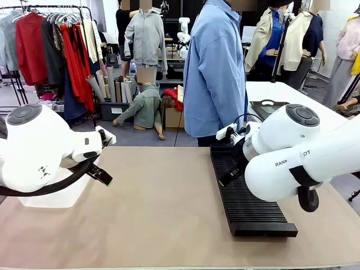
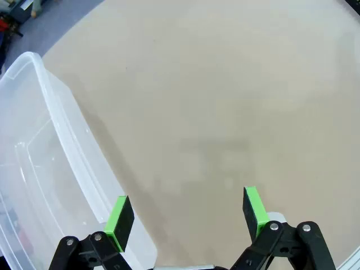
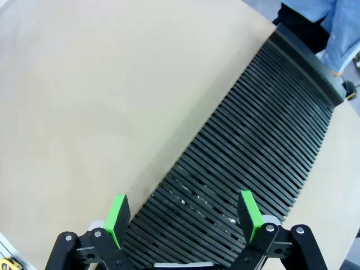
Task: Sort PCBs into racks and boxes based on the side picked up.
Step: Pick up the Blank PCB handed by the Human.
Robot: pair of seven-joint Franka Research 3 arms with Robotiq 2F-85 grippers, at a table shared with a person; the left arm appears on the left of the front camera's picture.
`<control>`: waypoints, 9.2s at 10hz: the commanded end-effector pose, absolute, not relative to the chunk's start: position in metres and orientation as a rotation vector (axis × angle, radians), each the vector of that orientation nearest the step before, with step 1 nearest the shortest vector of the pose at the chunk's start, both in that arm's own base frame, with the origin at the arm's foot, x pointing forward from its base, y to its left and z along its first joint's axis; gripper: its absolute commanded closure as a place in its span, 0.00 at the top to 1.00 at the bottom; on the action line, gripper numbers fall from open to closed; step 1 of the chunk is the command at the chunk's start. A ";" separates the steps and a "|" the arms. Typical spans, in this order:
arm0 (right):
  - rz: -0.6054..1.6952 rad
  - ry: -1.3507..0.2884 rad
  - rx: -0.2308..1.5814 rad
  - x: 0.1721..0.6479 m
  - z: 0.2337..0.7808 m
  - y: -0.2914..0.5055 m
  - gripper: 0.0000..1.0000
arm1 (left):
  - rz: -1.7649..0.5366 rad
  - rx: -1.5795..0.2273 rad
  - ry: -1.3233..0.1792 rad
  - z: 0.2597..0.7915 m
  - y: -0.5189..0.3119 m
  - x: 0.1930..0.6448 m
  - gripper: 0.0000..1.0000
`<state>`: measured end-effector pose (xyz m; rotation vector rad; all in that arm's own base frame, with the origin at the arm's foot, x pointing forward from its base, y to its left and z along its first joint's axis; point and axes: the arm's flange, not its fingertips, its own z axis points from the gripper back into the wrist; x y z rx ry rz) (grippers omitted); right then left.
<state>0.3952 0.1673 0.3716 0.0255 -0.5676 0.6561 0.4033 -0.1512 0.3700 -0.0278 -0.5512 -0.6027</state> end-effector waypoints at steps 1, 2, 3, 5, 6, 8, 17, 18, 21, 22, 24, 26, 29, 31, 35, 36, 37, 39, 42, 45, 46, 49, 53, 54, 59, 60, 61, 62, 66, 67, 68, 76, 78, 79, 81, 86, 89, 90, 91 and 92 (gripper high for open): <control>0.656 -0.568 0.026 0.395 0.372 0.167 1.00 | -0.603 -0.028 -0.552 0.370 -0.151 0.403 1.00; 0.656 -0.568 0.026 0.395 0.372 0.167 1.00 | -0.603 -0.028 -0.552 0.370 -0.151 0.403 1.00; 0.656 -0.568 0.026 0.395 0.372 0.167 1.00 | -0.603 -0.028 -0.552 0.370 -0.151 0.403 1.00; 0.656 -0.568 0.026 0.395 0.372 0.167 1.00 | -0.603 -0.028 -0.552 0.370 -0.151 0.403 1.00; 0.656 -0.568 0.025 0.395 0.372 0.167 1.00 | -0.603 -0.028 -0.552 0.370 -0.151 0.403 1.00; 0.629 -0.546 0.072 0.394 0.386 0.159 1.00 | -0.590 -0.050 -0.555 0.378 -0.150 0.405 1.00; 0.468 -0.205 0.324 0.407 0.490 0.070 1.00 | -0.604 -0.344 -0.268 0.480 -0.109 0.441 1.00; 0.462 -0.174 0.377 0.405 0.500 0.065 1.00 | -0.618 -0.363 -0.264 0.486 -0.106 0.439 1.00; 0.462 -0.221 0.644 0.396 0.513 0.032 1.00 | -0.551 -0.485 -0.318 0.489 -0.069 0.444 1.00; 0.462 -0.260 0.755 0.390 0.514 0.012 1.00 | -0.512 -0.585 -0.373 0.493 -0.046 0.440 1.00; 0.416 -0.296 0.895 0.385 0.507 -0.021 1.00 | -0.463 -0.731 -0.450 0.501 -0.010 0.430 1.00; 0.397 -0.328 1.082 0.387 0.494 -0.056 1.00 | -0.367 -0.853 -0.530 0.497 0.029 0.421 1.00; 0.339 -0.383 1.301 0.388 0.470 -0.099 1.00 | -0.299 -0.964 -0.615 0.484 0.069 0.396 1.00; 0.288 -0.428 1.407 0.382 0.455 -0.121 1.00 | -0.274 -0.997 -0.660 0.483 0.091 0.382 1.00; 0.258 -0.461 1.460 0.374 0.455 -0.125 1.00 | -0.285 -1.046 -0.694 0.490 0.090 0.388 1.00; 0.258 -0.467 1.458 0.373 0.459 -0.124 1.00 | -0.285 -1.048 -0.691 0.491 0.088 0.390 1.00; 0.257 -0.473 1.459 0.372 0.463 -0.123 1.00 | -0.285 -1.048 -0.690 0.491 0.089 0.390 1.00; 0.248 -0.444 1.444 0.373 0.454 -0.125 1.00 | -0.272 -1.035 -0.670 0.492 0.085 0.387 1.00; 0.248 -0.444 1.444 0.373 0.454 -0.125 1.00 | -0.272 -1.035 -0.670 0.492 0.085 0.387 1.00; 0.248 -0.444 1.444 0.373 0.454 -0.125 1.00 | -0.272 -1.035 -0.670 0.492 0.085 0.387 1.00; 0.248 -0.444 1.444 0.373 0.454 -0.125 1.00 | -0.272 -1.035 -0.670 0.492 0.085 0.387 1.00; 0.248 -0.444 1.444 0.373 0.454 -0.125 1.00 | -0.272 -1.035 -0.670 0.492 0.085 0.387 1.00; 0.248 -0.444 1.444 0.373 0.454 -0.125 1.00 | -0.272 -1.035 -0.670 0.492 0.085 0.387 1.00; 0.248 -0.444 1.444 0.373 0.454 -0.125 1.00 | -0.272 -1.035 -0.670 0.492 0.085 0.387 1.00; 0.248 -0.444 1.444 0.373 0.454 -0.125 1.00 | -0.272 -1.056 -0.630 0.488 0.083 0.400 1.00; 0.248 -0.444 1.444 0.373 0.454 -0.125 1.00 | -0.290 -1.127 -0.587 0.485 0.083 0.413 1.00; 0.248 -0.444 1.444 0.373 0.454 -0.125 1.00 | -0.302 -1.179 -0.566 0.483 0.081 0.425 1.00; 0.248 -0.444 1.444 0.373 0.454 -0.125 1.00 | -0.304 -1.222 -0.555 0.482 0.077 0.439 1.00; 0.248 -0.444 1.444 0.373 0.454 -0.125 1.00 | -0.301 -1.316 -0.428 0.454 0.040 0.498 1.00; 0.248 -0.444 1.444 0.373 0.454 -0.125 1.00 | -0.304 -1.344 -0.417 0.448 0.031 0.508 1.00; 0.248 -0.444 1.444 0.373 0.454 -0.125 1.00 | -0.297 -1.355 -0.408 0.437 0.019 0.519 1.00; 0.248 -0.444 1.444 0.373 0.454 -0.125 1.00 | -0.331 -1.506 -0.295 0.384 -0.051 0.565 1.00; 0.248 -0.444 1.444 0.373 0.454 -0.125 1.00 | -0.341 -1.511 -0.250 0.371 -0.074 0.568 1.00; 0.248 -0.444 1.444 0.373 0.454 -0.125 1.00 | -0.319 -1.499 -0.271 0.364 -0.085 0.569 1.00; 0.248 -0.444 1.444 0.373 0.454 -0.125 1.00 | -0.308 -1.531 -0.300 0.354 -0.107 0.577 1.00; 0.248 -0.444 1.444 0.373 0.454 -0.125 1.00 | -0.294 -1.533 -0.310 0.340 -0.155 0.583 1.00; 0.248 -0.444 1.444 0.373 0.454 -0.125 1.00 | -0.266 -1.585 -0.308 0.335 -0.171 0.586 1.00; 0.248 -0.444 1.444 0.373 0.454 -0.125 1.00 | -0.267 -1.586 -0.305 0.334 -0.173 0.587 1.00; 0.248 -0.444 1.444 0.373 0.454 -0.125 1.00 | -0.262 -1.585 -0.303 0.333 -0.174 0.587 0.96; 0.248 -0.444 1.444 0.373 0.454 -0.125 1.00 | -0.269 -1.581 -0.290 0.331 -0.174 0.587 0.88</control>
